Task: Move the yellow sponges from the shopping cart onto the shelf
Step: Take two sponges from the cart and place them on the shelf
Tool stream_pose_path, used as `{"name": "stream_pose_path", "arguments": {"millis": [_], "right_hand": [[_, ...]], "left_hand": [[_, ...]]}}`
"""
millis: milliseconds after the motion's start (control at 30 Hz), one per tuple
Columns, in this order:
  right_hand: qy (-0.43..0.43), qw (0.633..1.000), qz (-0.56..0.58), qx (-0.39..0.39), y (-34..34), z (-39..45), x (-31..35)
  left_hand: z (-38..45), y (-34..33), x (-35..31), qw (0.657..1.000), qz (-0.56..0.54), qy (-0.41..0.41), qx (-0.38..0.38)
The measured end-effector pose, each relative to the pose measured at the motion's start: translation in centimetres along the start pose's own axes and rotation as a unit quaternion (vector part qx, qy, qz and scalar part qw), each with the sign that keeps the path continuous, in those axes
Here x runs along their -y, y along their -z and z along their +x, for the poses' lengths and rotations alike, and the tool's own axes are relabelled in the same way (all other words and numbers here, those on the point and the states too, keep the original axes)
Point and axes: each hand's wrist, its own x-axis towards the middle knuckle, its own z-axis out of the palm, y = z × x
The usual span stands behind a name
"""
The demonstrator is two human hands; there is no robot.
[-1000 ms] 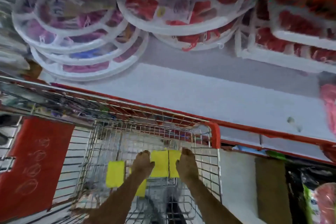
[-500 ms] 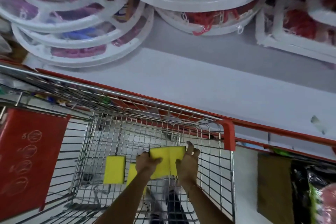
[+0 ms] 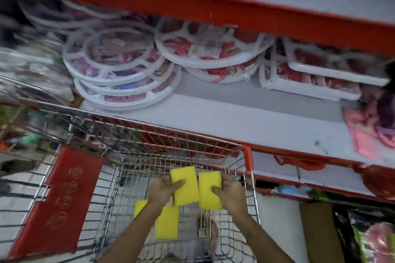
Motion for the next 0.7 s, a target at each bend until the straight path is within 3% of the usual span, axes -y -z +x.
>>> {"name": "stream_pose_path", "arguments": {"millis": [133,467,700], "right_hand": [[0.035,0.997,0.07,-0.012,3.6,-1.9,3.1],[0.12,0.969,0.217,0.004,12.6,-5.7,10.5],[0.177,0.95,0.254,0.028,17.8,-7.7,16.6]], "left_hand": [[-3.5,2.1,-4.3,0.996,-0.084,-0.026,0.017],[-11.2,4.9,-14.2,0.984,-0.081,-0.156,0.025],[-13.8,6.7,-21.5,0.967,-0.065,-0.241,0.047]]}}
